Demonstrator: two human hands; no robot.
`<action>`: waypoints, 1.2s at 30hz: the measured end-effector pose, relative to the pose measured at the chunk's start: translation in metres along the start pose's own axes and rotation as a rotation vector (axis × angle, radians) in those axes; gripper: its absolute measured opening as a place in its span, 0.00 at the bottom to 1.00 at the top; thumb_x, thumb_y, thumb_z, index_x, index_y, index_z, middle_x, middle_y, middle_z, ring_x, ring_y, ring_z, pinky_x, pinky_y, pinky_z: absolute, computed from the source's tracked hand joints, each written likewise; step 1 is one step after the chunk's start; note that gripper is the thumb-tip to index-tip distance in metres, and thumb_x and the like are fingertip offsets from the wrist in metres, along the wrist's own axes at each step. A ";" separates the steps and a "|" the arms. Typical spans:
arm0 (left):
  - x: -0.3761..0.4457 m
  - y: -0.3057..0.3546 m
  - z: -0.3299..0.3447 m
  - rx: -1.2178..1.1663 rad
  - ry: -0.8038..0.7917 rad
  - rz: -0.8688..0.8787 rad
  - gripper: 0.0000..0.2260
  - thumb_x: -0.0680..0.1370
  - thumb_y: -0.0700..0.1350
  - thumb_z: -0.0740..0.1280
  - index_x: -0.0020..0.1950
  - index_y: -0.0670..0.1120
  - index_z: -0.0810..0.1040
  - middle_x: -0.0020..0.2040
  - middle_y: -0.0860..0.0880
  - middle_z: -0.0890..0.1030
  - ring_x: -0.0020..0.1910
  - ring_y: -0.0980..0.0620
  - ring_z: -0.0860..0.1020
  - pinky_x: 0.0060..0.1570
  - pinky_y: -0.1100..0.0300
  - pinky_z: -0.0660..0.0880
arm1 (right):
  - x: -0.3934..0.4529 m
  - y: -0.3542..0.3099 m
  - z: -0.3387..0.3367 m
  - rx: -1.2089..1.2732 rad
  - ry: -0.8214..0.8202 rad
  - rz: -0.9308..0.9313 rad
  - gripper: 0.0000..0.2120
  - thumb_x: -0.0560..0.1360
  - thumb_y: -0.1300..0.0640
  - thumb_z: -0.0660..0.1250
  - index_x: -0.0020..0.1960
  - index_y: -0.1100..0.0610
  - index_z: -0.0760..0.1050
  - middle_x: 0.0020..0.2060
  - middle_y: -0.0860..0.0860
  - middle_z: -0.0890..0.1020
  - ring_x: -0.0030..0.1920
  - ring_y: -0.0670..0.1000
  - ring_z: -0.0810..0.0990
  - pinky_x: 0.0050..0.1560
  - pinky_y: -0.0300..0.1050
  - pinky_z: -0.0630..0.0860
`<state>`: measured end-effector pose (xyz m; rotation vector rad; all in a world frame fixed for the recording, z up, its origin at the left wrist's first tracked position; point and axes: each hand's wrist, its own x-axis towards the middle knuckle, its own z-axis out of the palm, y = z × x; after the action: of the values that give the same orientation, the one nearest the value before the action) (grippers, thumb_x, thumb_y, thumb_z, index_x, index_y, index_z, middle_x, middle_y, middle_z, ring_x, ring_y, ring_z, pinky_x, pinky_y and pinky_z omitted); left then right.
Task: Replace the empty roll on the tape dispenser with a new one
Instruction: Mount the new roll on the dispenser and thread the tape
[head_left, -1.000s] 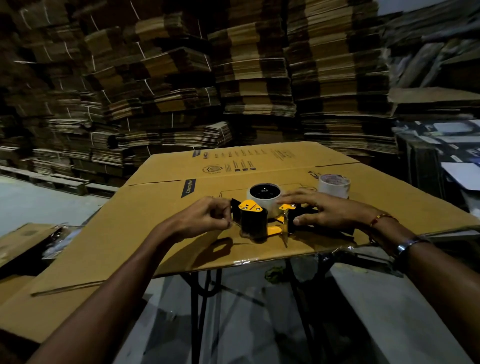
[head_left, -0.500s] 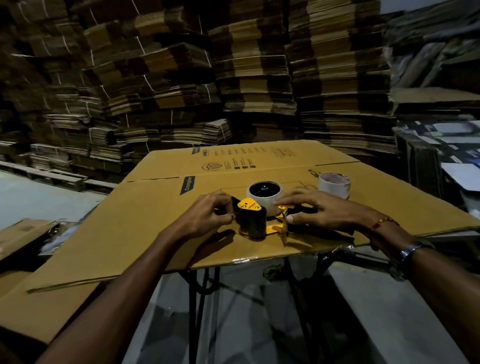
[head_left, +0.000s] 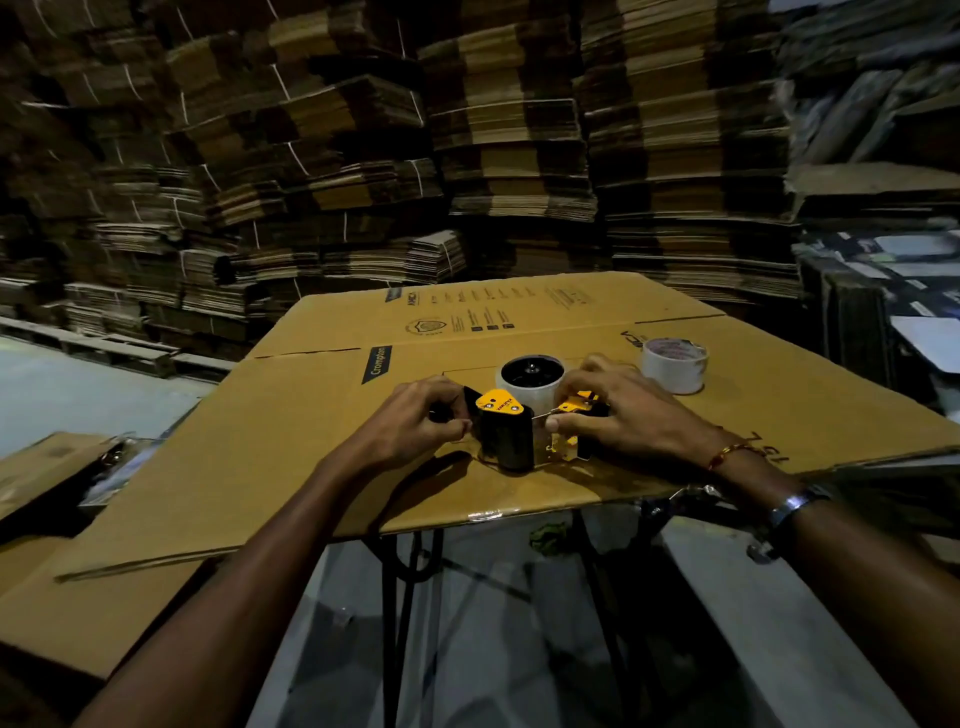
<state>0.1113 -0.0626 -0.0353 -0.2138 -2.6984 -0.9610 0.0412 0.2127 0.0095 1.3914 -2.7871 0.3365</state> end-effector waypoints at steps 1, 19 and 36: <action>0.000 -0.001 0.000 -0.007 -0.004 0.003 0.06 0.77 0.39 0.69 0.41 0.46 0.79 0.55 0.45 0.79 0.55 0.46 0.77 0.56 0.41 0.76 | 0.008 -0.009 -0.006 0.124 -0.008 0.090 0.33 0.65 0.27 0.60 0.65 0.41 0.72 0.62 0.48 0.71 0.63 0.51 0.72 0.59 0.53 0.76; 0.016 -0.012 0.004 -0.044 -0.001 -0.022 0.03 0.78 0.42 0.70 0.49 0.50 0.82 0.59 0.51 0.77 0.61 0.53 0.76 0.63 0.50 0.74 | 0.035 0.038 0.000 0.548 -0.276 0.413 0.40 0.68 0.23 0.55 0.51 0.57 0.84 0.33 0.55 0.81 0.29 0.51 0.77 0.35 0.44 0.76; 0.077 -0.043 -0.005 -0.172 -0.043 0.006 0.03 0.77 0.40 0.69 0.49 0.44 0.83 0.65 0.52 0.76 0.66 0.56 0.74 0.64 0.55 0.73 | 0.073 0.068 -0.004 0.842 -0.326 0.491 0.34 0.76 0.32 0.57 0.64 0.59 0.76 0.39 0.56 0.84 0.28 0.47 0.80 0.31 0.39 0.77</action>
<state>0.0289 -0.0952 -0.0346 -0.2798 -2.6520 -1.2012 -0.0566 0.1954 0.0080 0.7992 -3.4081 1.5631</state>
